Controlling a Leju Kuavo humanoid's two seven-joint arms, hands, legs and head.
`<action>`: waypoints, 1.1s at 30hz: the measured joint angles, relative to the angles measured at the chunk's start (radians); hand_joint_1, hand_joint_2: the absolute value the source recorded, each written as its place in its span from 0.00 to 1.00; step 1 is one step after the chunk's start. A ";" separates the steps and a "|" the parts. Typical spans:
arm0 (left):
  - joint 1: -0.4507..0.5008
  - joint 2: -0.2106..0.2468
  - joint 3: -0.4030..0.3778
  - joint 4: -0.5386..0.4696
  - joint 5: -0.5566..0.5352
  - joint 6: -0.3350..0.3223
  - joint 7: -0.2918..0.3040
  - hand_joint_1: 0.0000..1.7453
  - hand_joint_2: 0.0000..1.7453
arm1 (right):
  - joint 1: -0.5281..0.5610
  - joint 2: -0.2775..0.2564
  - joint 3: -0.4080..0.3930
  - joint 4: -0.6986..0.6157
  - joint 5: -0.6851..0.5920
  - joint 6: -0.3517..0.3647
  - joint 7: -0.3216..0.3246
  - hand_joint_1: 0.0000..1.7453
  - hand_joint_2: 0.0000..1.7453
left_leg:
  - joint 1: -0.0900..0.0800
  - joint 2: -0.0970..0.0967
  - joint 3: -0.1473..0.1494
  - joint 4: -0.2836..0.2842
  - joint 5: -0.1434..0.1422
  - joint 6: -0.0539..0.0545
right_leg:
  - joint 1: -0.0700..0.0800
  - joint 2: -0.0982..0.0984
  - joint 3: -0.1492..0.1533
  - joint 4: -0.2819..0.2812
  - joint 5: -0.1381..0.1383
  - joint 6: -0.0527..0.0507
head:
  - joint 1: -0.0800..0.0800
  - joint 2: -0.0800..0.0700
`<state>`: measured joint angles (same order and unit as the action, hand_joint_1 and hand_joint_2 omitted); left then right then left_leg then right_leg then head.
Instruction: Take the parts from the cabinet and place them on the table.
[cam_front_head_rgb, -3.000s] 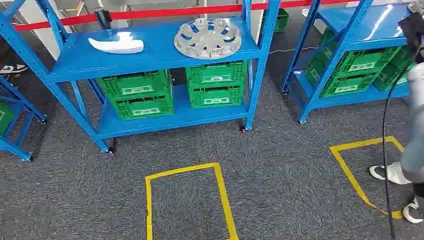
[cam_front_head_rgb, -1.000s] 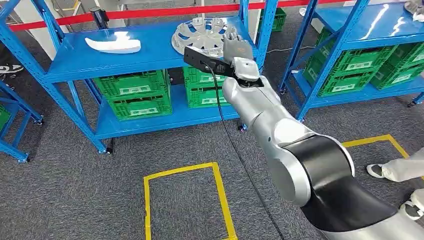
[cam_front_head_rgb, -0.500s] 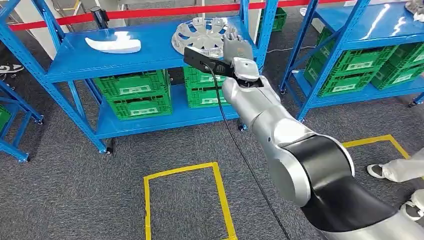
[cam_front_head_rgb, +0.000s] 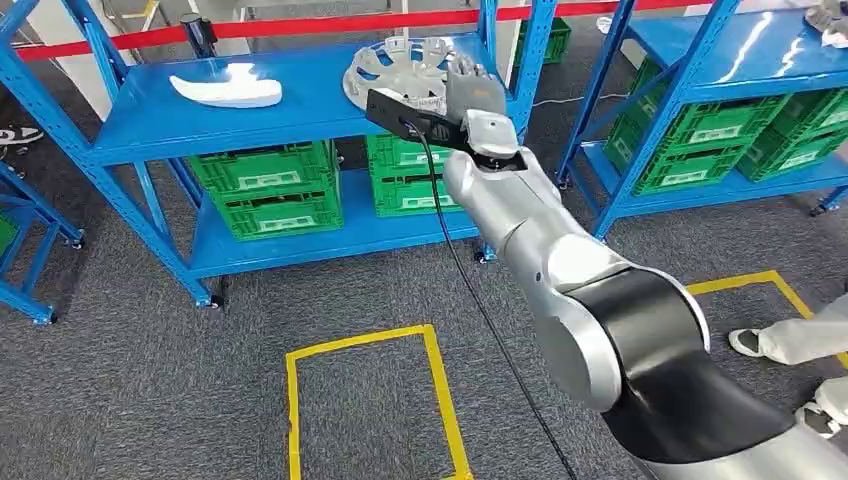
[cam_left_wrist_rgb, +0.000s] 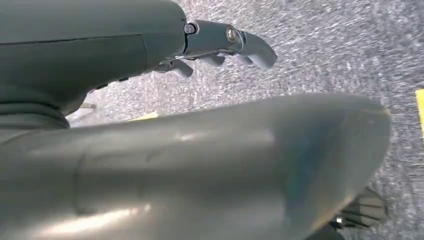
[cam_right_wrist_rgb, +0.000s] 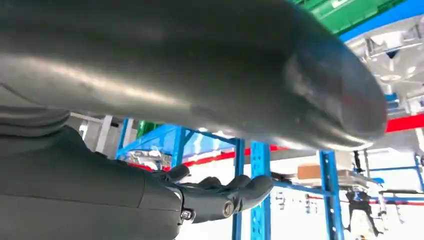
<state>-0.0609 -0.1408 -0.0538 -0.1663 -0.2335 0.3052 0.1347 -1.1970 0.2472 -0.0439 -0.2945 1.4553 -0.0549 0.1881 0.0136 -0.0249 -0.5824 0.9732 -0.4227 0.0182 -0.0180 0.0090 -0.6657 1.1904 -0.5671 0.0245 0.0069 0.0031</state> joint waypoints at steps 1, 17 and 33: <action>0.000 0.000 0.000 0.000 -0.001 0.000 -0.002 0.00 0.00 | 0.006 -0.002 0.000 0.000 0.000 0.002 0.000 0.00 0.00 | 0.001 0.001 0.000 0.000 -0.002 -0.002 | -0.003 0.000 -0.042 0.074 -0.025 0.004 | 0.000 0.000; -0.003 0.004 -0.008 0.000 -0.022 -0.008 -0.001 0.00 0.00 | 0.019 -0.034 0.000 0.000 -0.002 0.009 0.001 0.00 0.00 | 0.017 0.019 -0.184 0.363 -0.156 -0.076 | -0.004 0.002 0.064 -0.145 0.082 -0.055 | -0.006 0.000; -0.006 0.005 -0.008 0.000 -0.024 -0.008 0.007 0.00 0.00 | 0.037 -0.039 0.007 -0.002 0.019 0.019 -0.007 0.00 0.00 | -0.003 0.018 -0.026 0.045 -0.026 0.000 | 0.007 -0.005 -0.089 0.152 -0.043 -0.005 | -0.002 0.000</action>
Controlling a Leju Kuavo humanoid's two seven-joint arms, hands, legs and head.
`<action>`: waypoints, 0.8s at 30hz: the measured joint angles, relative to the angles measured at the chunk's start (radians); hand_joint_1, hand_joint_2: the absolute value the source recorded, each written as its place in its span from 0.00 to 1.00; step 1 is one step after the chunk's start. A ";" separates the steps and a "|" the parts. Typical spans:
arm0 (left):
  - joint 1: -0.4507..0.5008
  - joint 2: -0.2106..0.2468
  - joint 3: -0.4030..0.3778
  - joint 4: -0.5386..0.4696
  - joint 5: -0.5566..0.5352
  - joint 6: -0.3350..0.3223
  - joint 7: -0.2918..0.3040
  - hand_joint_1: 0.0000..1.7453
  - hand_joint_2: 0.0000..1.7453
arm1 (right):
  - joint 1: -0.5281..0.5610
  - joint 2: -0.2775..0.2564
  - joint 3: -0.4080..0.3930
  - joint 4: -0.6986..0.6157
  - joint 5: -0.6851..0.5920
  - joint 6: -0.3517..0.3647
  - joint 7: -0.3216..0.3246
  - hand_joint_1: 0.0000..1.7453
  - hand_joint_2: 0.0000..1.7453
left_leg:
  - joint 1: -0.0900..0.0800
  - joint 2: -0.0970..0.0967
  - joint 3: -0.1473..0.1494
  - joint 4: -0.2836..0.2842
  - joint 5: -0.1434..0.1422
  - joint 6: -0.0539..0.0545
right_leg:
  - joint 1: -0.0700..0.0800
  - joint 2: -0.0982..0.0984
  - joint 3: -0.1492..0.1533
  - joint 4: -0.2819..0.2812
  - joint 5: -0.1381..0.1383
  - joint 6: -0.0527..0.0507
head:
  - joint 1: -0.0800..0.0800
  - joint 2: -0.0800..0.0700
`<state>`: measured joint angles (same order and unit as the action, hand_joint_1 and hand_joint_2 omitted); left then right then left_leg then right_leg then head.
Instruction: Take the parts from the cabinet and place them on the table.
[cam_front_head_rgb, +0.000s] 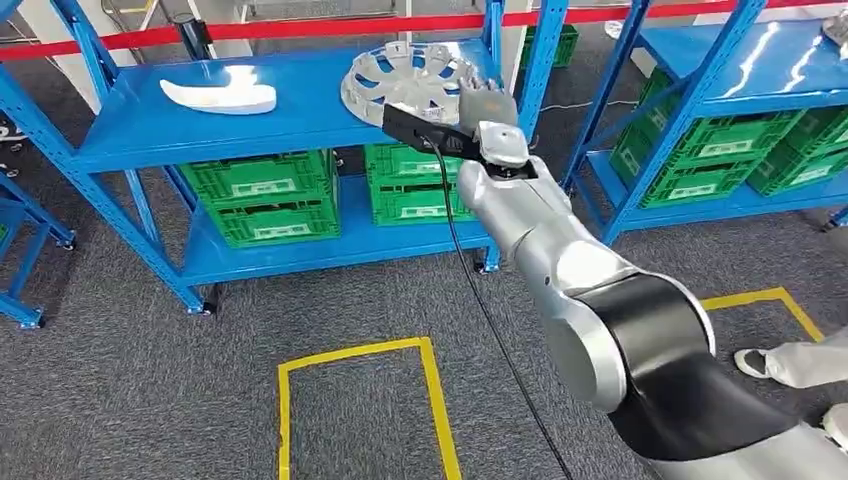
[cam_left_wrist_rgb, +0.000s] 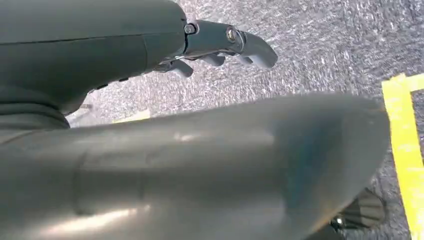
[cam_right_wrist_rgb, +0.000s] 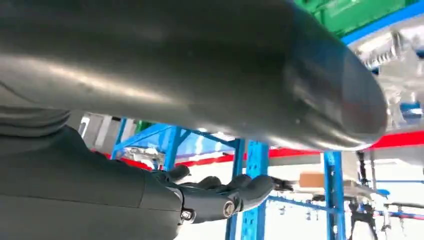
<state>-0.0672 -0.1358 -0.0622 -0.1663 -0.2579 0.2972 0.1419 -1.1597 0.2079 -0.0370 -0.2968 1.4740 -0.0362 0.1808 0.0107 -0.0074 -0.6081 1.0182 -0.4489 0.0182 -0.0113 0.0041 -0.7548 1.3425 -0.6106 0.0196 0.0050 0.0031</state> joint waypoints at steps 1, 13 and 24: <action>0.002 0.000 0.000 0.000 0.000 0.000 0.000 0.00 0.00 | 0.003 0.000 0.003 0.000 0.001 0.000 0.000 0.00 0.00 | 0.000 -0.003 0.007 0.002 -0.006 -0.002 | 0.000 0.000 0.007 -0.041 0.046 -0.001 | 0.000 0.000; -0.002 0.000 0.000 0.000 0.000 0.000 -0.001 0.00 0.00 | -0.008 0.005 0.012 -0.001 0.003 0.001 -0.013 0.00 0.00 | 0.003 -0.003 -0.078 0.206 -0.115 -0.066 | -0.003 0.000 0.152 -0.325 0.152 -0.058 | -0.008 0.000; 0.004 -0.001 0.000 0.002 0.002 0.000 0.001 0.00 0.00 | 0.000 0.010 0.021 0.000 -0.002 0.000 -0.010 0.00 0.00 | 0.006 0.004 -0.030 0.019 0.010 -0.040 | -0.003 -0.001 0.188 -0.321 0.106 -0.011 | -0.009 0.000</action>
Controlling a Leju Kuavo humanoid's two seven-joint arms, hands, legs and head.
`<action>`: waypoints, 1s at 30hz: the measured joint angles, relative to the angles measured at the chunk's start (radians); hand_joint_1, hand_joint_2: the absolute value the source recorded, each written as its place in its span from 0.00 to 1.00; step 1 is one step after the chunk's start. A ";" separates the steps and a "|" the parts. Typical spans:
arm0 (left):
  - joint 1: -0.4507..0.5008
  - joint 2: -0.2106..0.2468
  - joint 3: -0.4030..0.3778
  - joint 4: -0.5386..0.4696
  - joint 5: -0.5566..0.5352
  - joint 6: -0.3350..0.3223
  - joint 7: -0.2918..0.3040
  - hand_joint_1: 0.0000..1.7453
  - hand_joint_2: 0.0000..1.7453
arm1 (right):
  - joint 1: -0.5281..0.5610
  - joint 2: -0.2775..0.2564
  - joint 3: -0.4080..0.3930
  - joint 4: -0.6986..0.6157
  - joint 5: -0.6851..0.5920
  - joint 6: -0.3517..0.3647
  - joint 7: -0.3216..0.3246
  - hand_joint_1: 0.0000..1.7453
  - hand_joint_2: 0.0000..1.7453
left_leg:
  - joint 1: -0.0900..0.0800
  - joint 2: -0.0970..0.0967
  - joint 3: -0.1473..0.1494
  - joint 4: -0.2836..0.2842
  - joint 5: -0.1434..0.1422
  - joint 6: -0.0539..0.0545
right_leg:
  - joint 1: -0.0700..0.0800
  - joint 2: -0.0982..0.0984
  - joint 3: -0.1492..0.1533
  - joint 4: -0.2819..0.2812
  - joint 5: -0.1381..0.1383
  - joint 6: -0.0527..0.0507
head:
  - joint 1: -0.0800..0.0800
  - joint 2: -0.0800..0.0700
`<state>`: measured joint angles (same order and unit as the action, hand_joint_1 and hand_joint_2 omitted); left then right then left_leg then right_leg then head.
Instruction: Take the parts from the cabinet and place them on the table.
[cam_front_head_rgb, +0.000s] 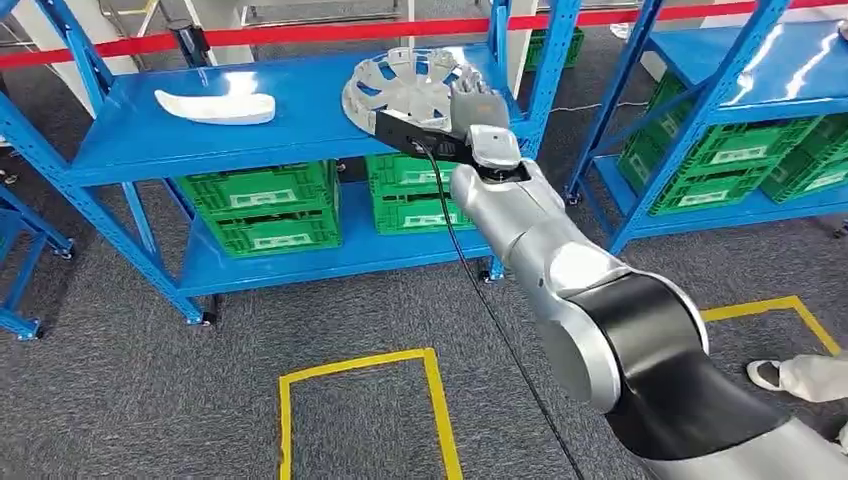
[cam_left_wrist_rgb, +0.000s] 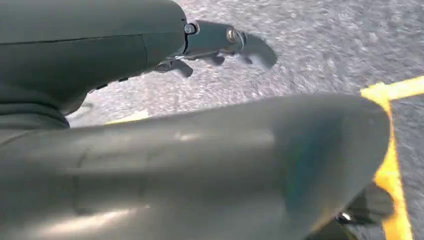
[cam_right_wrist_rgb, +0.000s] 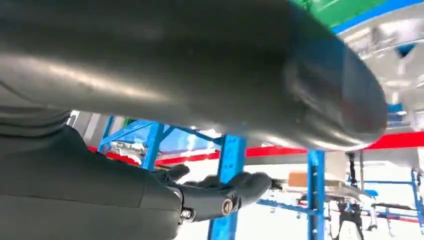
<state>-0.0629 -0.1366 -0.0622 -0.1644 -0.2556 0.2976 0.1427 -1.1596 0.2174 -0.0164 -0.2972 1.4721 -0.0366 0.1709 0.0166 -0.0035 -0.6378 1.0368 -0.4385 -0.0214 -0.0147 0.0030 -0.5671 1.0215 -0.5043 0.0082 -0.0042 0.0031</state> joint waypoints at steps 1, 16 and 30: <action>0.003 0.000 0.000 -0.001 0.000 0.000 0.000 0.00 0.00 | 0.002 0.000 0.000 -0.002 0.000 -0.001 0.001 0.00 0.00 | 0.005 0.001 0.009 -0.008 0.000 0.012 | -0.005 0.000 -0.003 0.009 -0.010 0.007 | 0.002 0.000; 0.006 -0.028 0.000 -0.006 -0.003 0.016 -0.028 0.00 0.00 | 0.008 -0.007 0.000 -0.002 0.008 -0.016 0.053 0.00 0.00 | -0.007 -0.008 0.057 -0.011 -0.057 -0.011 | 0.001 0.001 -0.062 0.001 0.065 -0.030 | 0.003 0.000; 0.009 -0.001 0.000 -0.004 -0.015 0.002 -0.001 0.00 0.00 | 0.013 -0.006 0.004 -0.002 0.019 -0.010 0.029 0.00 1.00 | -0.007 -0.002 0.009 -0.002 -0.003 0.001 | 0.002 0.004 -0.011 0.000 0.016 -0.009 | 0.001 0.000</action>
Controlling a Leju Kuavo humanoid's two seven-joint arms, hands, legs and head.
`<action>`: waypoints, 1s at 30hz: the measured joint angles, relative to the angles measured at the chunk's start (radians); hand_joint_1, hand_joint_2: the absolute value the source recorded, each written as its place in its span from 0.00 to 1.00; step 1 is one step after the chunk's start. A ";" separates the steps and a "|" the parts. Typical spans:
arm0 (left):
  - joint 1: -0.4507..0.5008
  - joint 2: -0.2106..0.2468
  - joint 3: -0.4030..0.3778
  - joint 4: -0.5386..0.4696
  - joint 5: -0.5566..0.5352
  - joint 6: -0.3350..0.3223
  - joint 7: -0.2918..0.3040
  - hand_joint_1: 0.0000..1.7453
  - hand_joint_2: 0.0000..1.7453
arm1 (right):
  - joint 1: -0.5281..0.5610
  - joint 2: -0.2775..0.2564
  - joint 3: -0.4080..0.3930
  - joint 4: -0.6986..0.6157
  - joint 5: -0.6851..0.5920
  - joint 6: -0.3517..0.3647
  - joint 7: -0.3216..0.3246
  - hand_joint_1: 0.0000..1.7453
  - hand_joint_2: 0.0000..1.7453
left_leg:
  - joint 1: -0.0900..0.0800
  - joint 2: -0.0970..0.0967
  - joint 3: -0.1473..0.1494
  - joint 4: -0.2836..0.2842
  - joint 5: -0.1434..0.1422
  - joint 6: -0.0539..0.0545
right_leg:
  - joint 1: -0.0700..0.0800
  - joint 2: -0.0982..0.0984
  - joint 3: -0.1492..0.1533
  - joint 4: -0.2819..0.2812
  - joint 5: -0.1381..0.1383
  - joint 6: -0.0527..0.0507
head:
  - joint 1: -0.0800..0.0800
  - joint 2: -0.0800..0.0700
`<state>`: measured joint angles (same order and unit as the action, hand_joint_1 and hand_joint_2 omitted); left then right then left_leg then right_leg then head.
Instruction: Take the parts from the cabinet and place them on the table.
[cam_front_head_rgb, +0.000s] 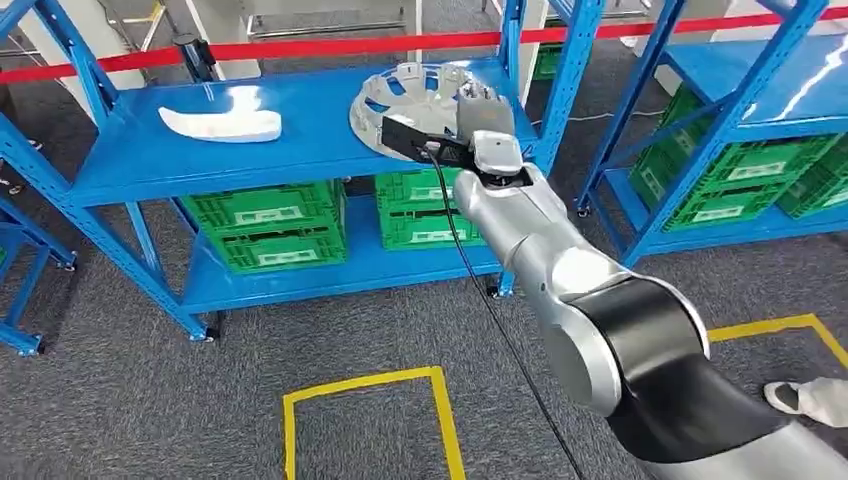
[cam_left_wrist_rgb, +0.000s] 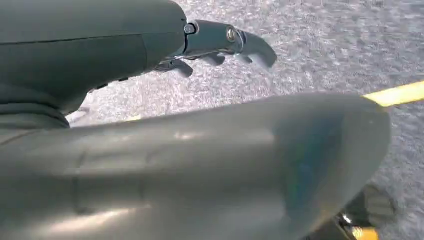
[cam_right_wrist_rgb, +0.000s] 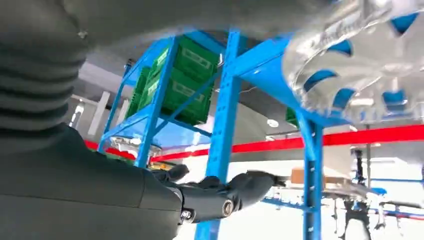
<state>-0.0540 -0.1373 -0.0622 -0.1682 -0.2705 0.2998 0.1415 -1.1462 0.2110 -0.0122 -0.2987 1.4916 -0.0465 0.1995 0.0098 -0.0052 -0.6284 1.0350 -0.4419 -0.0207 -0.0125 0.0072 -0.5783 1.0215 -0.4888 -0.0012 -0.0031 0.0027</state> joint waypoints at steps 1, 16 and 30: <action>0.001 0.001 0.000 0.000 0.000 0.000 0.000 0.00 0.00 | -0.002 0.000 0.000 0.000 0.000 0.000 0.000 0.00 1.00 | 0.003 0.000 0.007 -0.007 0.002 0.011 | -0.001 0.000 0.003 0.000 -0.006 0.008 | -0.002 0.000; -0.001 0.000 0.000 0.002 0.004 0.003 0.002 0.00 0.00 | -0.006 -0.010 0.000 0.000 -0.003 0.002 0.001 0.00 1.00 | -0.003 -0.005 0.049 -0.011 -0.043 -0.004 | 0.013 -0.001 -0.058 0.006 0.049 -0.023 | 0.000 0.000; -0.002 0.006 0.000 0.002 0.004 0.005 0.001 0.00 0.00 | -0.009 -0.007 0.000 0.000 -0.003 0.004 0.000 0.00 1.00 | -0.001 0.000 -0.004 0.001 0.004 -0.002 | 0.005 0.000 0.000 0.004 -0.002 -0.009 | -0.005 0.000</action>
<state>-0.0557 -0.1308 -0.0622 -0.1659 -0.2663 0.3052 0.1426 -1.1555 0.2037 -0.0118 -0.2987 1.4889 -0.0423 0.1995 0.0087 -0.0053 -0.6320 1.0362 -0.4374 -0.0223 -0.0073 0.0071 -0.5783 1.0259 -0.4903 -0.0106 -0.0084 0.0027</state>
